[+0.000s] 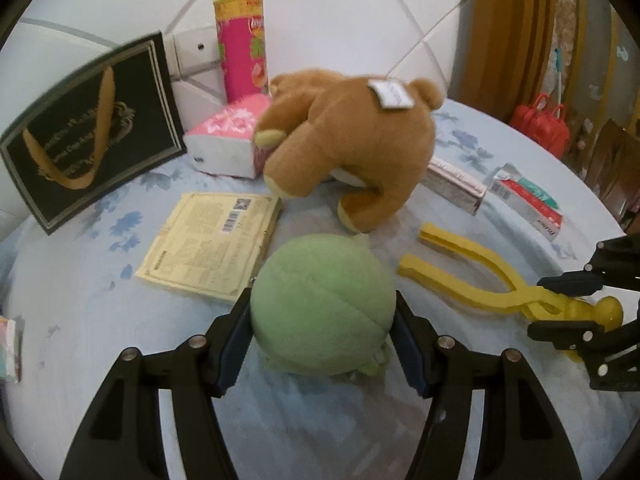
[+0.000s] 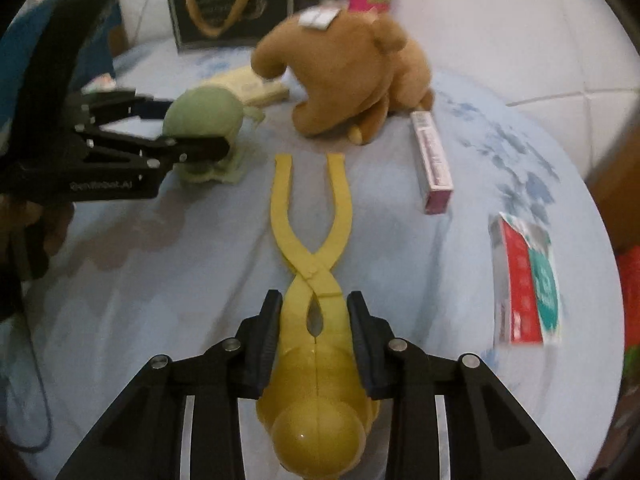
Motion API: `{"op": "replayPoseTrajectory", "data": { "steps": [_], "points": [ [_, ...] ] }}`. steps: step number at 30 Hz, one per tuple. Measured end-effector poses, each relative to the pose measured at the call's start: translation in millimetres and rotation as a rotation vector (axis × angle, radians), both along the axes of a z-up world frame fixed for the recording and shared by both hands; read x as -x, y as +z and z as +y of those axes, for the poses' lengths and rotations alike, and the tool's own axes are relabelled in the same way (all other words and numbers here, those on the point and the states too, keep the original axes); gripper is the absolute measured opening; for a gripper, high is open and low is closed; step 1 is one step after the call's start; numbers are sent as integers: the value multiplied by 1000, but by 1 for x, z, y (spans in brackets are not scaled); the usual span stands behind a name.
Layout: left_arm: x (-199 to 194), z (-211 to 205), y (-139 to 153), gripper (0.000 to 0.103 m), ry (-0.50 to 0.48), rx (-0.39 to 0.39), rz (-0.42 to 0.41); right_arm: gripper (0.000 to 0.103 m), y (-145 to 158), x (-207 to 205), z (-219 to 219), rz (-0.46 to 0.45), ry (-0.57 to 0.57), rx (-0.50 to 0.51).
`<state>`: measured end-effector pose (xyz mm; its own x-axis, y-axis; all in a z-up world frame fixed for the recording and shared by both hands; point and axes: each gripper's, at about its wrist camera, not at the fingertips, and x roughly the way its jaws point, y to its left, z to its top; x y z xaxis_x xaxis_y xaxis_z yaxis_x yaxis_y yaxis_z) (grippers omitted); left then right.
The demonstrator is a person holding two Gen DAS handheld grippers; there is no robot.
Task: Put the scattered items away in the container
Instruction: 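Lift the green plush and yellow duck clip and carry both toward the blue crate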
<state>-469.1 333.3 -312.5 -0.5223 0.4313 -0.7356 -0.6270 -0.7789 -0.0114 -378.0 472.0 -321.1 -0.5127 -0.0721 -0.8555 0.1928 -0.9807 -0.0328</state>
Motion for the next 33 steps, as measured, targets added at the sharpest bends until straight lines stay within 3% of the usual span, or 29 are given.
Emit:
{"op": "replayPoseTrajectory", "data": {
  "steps": [7, 16, 25, 33],
  "points": [
    [-40, -26, 32, 63, 18, -46, 54, 32, 40, -36, -7, 119, -76, 68],
    [-88, -78, 97, 63, 138, -66, 158, 32, 104, -71, -48, 256, -80, 129],
    [-144, -147, 165, 63, 257, -96, 271, 32, 164, -116, -111, 348, -22, 104],
    [-194, -215, 214, 63, 282, -119, 342, 32, 225, -147, -184, 454, 26, 107]
  ]
}}
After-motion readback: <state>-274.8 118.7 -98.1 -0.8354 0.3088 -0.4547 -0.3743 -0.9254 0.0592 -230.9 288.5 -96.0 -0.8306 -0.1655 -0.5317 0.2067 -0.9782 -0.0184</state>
